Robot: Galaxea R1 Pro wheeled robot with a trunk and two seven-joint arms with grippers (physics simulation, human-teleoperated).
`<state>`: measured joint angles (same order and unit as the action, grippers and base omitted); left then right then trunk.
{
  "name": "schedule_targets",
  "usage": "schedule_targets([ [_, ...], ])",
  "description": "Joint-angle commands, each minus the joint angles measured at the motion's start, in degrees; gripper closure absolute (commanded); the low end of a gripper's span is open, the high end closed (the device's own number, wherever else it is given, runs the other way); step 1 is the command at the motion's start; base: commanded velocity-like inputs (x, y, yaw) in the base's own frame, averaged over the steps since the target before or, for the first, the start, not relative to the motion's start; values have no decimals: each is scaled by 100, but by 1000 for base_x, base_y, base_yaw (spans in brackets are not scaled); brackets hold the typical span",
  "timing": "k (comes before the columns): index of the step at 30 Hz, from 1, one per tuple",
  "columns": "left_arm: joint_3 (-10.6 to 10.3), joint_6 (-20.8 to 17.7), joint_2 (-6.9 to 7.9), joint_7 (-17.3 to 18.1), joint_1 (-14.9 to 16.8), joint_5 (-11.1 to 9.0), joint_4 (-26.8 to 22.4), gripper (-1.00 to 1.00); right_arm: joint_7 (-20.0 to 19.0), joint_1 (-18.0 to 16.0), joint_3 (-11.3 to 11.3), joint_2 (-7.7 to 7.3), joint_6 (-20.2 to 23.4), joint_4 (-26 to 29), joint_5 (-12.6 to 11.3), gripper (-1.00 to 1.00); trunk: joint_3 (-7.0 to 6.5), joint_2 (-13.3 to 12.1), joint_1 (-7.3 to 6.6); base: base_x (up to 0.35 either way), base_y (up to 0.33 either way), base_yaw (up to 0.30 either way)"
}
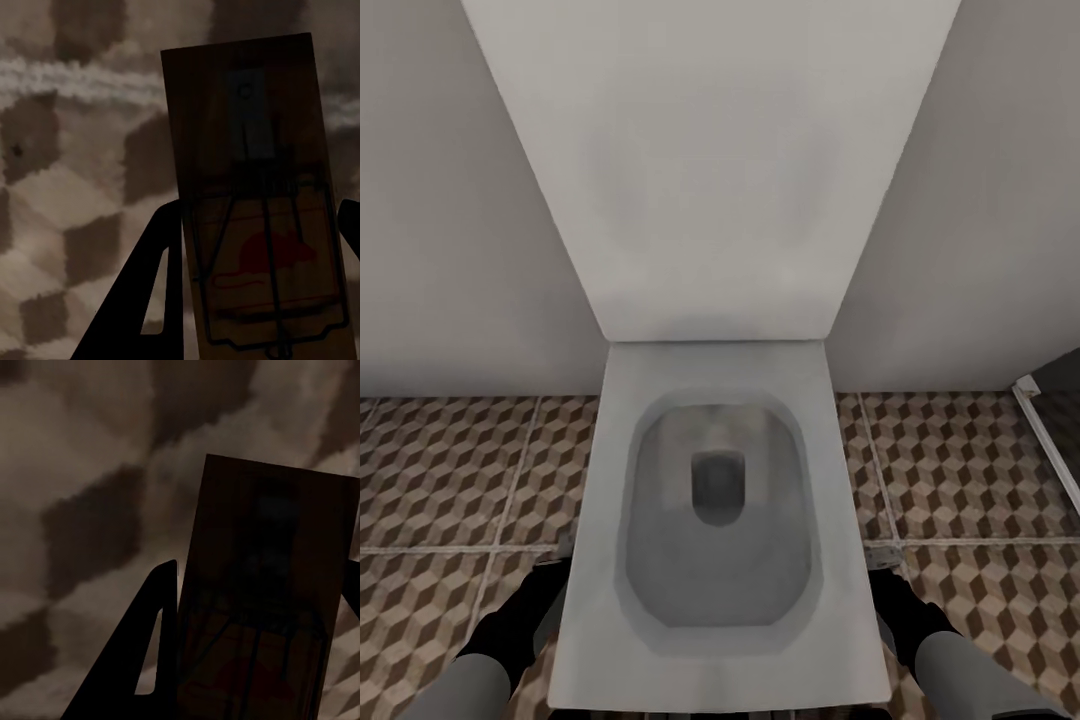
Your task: Take the four mousetraps from the cabinet in the bathroom and place them on the bathroom floor. Make sure all four end up on the same floor surface, and ensure that at least two of them are either under or directly next to the same bathroom sink.
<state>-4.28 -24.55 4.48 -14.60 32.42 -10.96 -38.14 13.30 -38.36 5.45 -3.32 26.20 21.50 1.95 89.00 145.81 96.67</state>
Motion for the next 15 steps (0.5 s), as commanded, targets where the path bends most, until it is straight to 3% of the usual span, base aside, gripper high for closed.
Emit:
schedule_targets([
  [1, -43, -24, 9, -52, 1, -55, -10, 100, 13, -2, 44, -4, 52, 11, 18, 100, 26, 3, 1, 0, 0, 0],
  [6, -46, -28, 2, -52, 1, -55, -2, 100, 13, 2, 44, -9, 52, 12, 17, 100, 137, 10, 14, 0, 0, 0],
  [15, -47, -23, 8, -52, 1, -55, -1, 100, 15, 3, 44, -11, 52, 12, 17, 100, 137, 10, 14, 0, 0, 0],
])
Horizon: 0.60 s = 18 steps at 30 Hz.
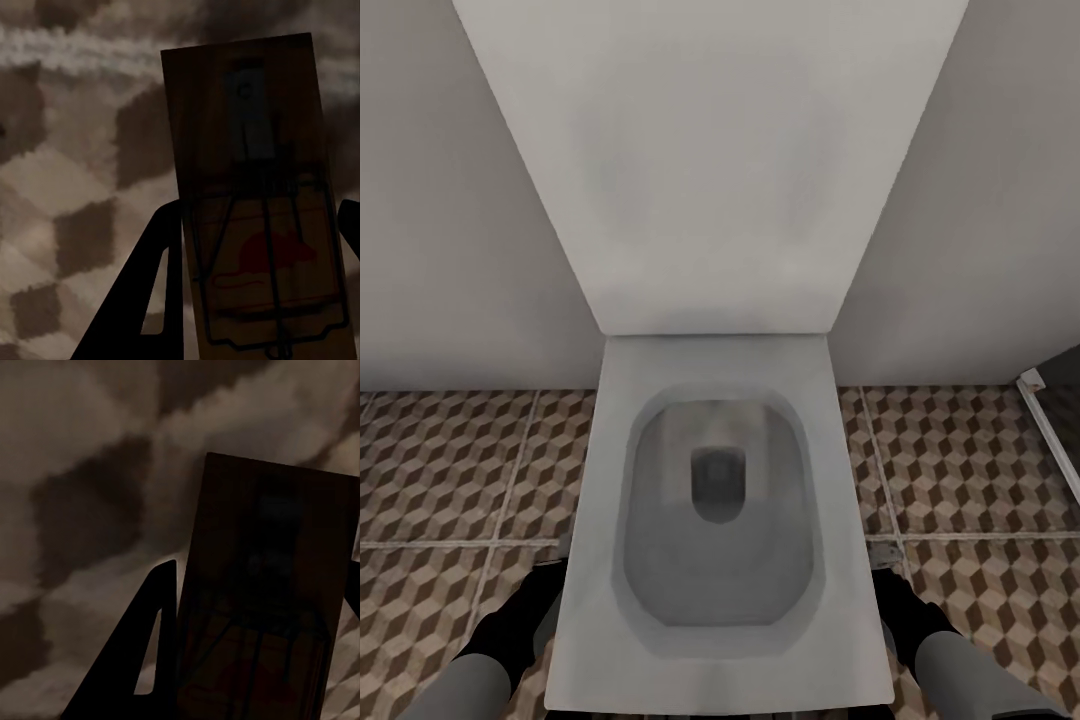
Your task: Take the four mousetraps from the cabinet in the bathroom and place them on the bathroom floor. Make sure all four end up on the same floor surface, and ensure that at least two of them are either under or directly next to the same bathroom sink.
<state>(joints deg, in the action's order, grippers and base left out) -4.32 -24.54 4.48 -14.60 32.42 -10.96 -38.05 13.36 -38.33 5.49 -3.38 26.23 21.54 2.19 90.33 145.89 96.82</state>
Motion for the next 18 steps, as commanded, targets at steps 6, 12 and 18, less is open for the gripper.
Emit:
schedule_targets([
  [6, -42, -19, 9, -52, 1, -56, -10, 100, 9, -1, 40, -5, 49, 8, -3, 100, 4, 1, -1, 0, 0, 0],
  [12, -42, -16, 4, -67, 1, -56, -10, 100, 6, -1, 40, -2, 49, 8, -4, 100, 4, 1, -1, 0, 0, 0],
  [18, -42, -16, 1, -76, 1, -56, -10, 100, 7, 0, 43, 8, 41, 8, -4, 100, 4, 1, -1, 0, 0, 0],
])
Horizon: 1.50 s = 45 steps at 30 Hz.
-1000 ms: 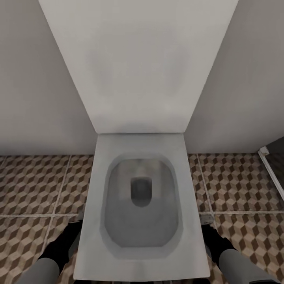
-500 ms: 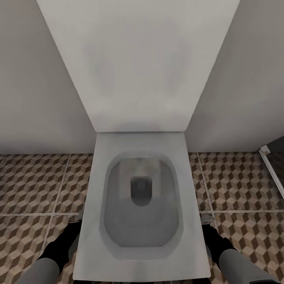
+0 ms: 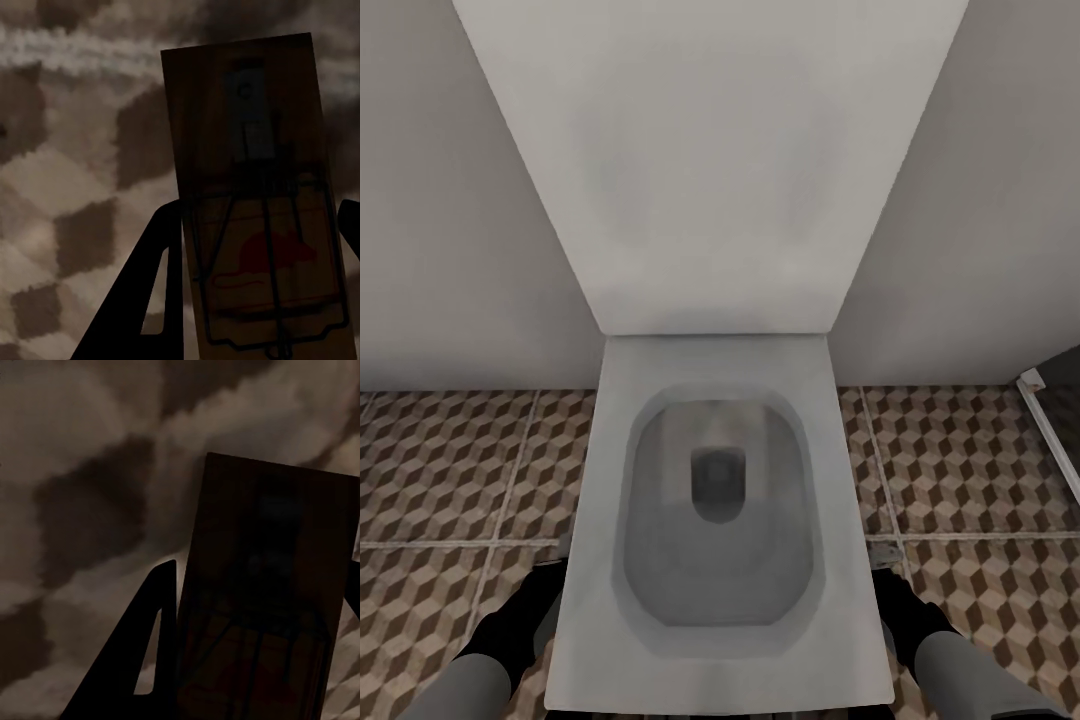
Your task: Take the four mousetraps from the cabinet in the bathroom and place them on the bathroom floor. Make sure all four end up on the same floor surface, and ensure that at least two of them are either under or directly next to the same bathroom sink.
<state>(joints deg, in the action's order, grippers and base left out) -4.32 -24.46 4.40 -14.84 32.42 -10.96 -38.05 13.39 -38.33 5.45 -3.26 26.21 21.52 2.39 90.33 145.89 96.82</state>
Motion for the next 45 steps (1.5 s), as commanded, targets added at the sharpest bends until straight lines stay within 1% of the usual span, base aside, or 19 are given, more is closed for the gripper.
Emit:
schedule_targets([
  [1, -43, -23, 8, -52, 1, -56, -9, 100, 2, -1, 46, -5, 43, 10, -26, 100, 3, 1, -1, 0, 0, 0],
  [2, -43, -23, 8, -53, 1, -56, -9, 100, 0, -1, 47, -4, 43, 10, -23, 100, 3, 1, -1, 0, 0, 0],
  [3, -43, -23, 8, -53, 1, -56, -9, 100, -1, 0, 47, -6, 42, 10, -25, -100, 3, 1, -1, 0, 0, 0],
  [41, -43, 45, 17, -62, 1, -47, -9, 100, -3, -1, 53, -9, 51, 10, -22, -100, 3, 1, -1, 0, 0, 0],
  [42, -43, 45, 17, -62, 1, -45, -9, -100, -3, -2, 53, -9, 51, 10, -22, -100, 3, 1, -1, 0, 0, 0],
  [45, -38, 46, 21, -62, 1, -47, 7, -100, -3, -1, 53, -8, 44, 10, -21, -100, 3, 1, -1, 0, 0, 0],
])
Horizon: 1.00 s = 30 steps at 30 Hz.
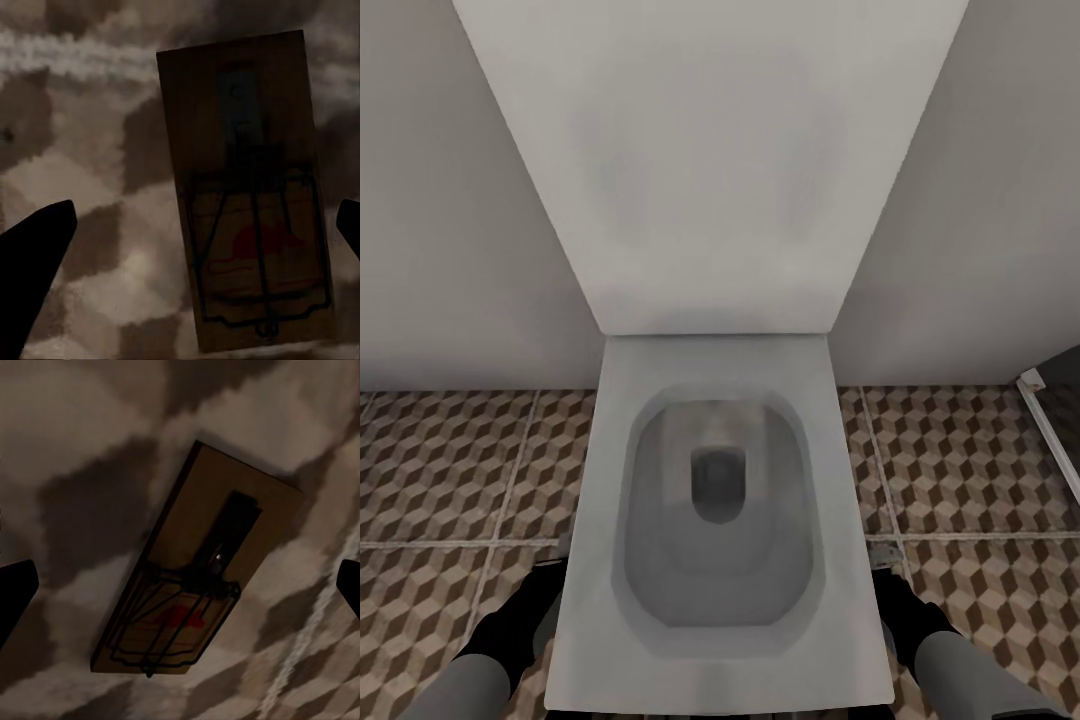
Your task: Take the four mousetraps from the cabinet in the bathroom and place them on the bathroom floor. Make sure all four end up on the same floor surface, and ensure that at least two of them are either under or directly next to the same bathroom sink.
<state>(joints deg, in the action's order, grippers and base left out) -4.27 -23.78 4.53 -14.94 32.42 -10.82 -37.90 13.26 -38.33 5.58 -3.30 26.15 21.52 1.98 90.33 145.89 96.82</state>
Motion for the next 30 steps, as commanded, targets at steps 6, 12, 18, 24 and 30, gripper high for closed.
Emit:
schedule_targets([
  [6, -39, -21, 12, -46, 1, -68, 8, -100, 10, -1, 40, -4, 48, 11, 20, -100, 3, 1, -1, 0, 0, 0],
  [12, -39, -20, 13, -36, 1, -71, 8, -100, 12, -1, 40, -4, 48, 10, 21, -100, 3, 1, -1, 0, 0, 0],
  [18, -39, -15, 14, -22, 1, -76, -13, -100, 16, -2, 40, -4, 48, 10, 22, -100, 3, 1, -1, 0, 0, 0],
  [24, -42, -19, 12, -35, 1, -74, -29, -100, 18, -2, 40, -2, 48, 10, 22, -100, 3, 1, -1, 0, 0, 0],
  [30, -45, -14, 8, -42, 1, -70, -40, -100, 19, -2, 40, 2, 48, 10, 22, -100, 3, 1, -1, 0, 0, 0],
])
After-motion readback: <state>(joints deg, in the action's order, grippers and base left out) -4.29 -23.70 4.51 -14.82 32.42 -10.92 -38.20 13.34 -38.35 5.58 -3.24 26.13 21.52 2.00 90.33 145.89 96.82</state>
